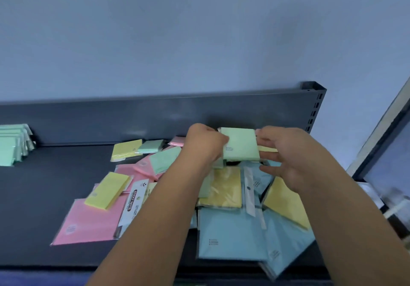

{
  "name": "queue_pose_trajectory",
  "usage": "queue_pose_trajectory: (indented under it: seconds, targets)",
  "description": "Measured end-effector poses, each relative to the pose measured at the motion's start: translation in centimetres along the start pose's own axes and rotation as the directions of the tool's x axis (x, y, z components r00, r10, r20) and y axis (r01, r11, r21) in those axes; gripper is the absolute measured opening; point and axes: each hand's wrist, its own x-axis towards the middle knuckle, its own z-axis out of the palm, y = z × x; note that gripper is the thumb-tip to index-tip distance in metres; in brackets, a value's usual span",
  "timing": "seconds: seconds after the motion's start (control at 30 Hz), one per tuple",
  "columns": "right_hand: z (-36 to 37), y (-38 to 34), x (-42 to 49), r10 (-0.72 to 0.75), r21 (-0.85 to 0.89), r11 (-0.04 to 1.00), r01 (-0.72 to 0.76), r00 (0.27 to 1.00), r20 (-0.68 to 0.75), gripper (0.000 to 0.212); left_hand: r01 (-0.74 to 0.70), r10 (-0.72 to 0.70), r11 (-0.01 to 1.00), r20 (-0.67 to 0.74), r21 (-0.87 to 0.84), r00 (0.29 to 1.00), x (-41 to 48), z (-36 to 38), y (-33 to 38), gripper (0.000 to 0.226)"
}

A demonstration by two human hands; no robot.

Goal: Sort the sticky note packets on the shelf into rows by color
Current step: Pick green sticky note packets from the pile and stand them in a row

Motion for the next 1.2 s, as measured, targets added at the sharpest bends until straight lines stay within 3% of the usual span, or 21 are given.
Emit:
queue_pose_trajectory:
  seconds: [0.13, 0.3, 0.4, 0.73, 1.0, 1.2]
  targets:
    - [0.0, 0.3, -0.4, -0.026, 0.117, 0.993, 0.03, 0.999, -0.037, 0.012, 0.055, -0.031, 0.973, 0.105, -0.226, 0.994, -1.7, -1.2, 0.6, 0.007]
    - [1.4, 1.3, -1.5, -0.081, 0.193, 0.977, 0.095, 0.993, -0.081, 0.017, -0.006, 0.037, 0.97, 0.122, -0.244, 0.992, -2.2, -3.9, -0.9, 0.009]
    - [3.5, 1.7, -2.3, -0.119, 0.146, 0.98, 0.134, 0.987, -0.109, 0.016, -0.022, 0.074, 0.946, 0.152, -0.322, 0.986, -2.9, -6.6, -1.6, 0.005]
    - [18.3, 4.7, -9.0, -0.186, 0.087, 0.978, 0.188, 0.982, -0.031, 0.011, -0.083, 0.129, 0.951, 0.139, -0.298, 0.982, -5.7, -23.0, -6.7, 0.014]
    - [28.4, 5.1, -11.2, -0.208, -0.125, 0.969, 0.213, 0.977, 0.055, 0.009, -0.092, 0.119, 0.958, 0.084, -0.273, 0.989, -4.2, -33.3, -9.2, 0.012]
    - [35.2, 4.0, -10.7, -0.296, -0.35, 0.877, 0.331, 0.943, 0.151, 0.017, -0.19, 0.172, 0.971, -0.122, -0.149, 0.977, -1.1, -38.5, -11.3, 0.008]
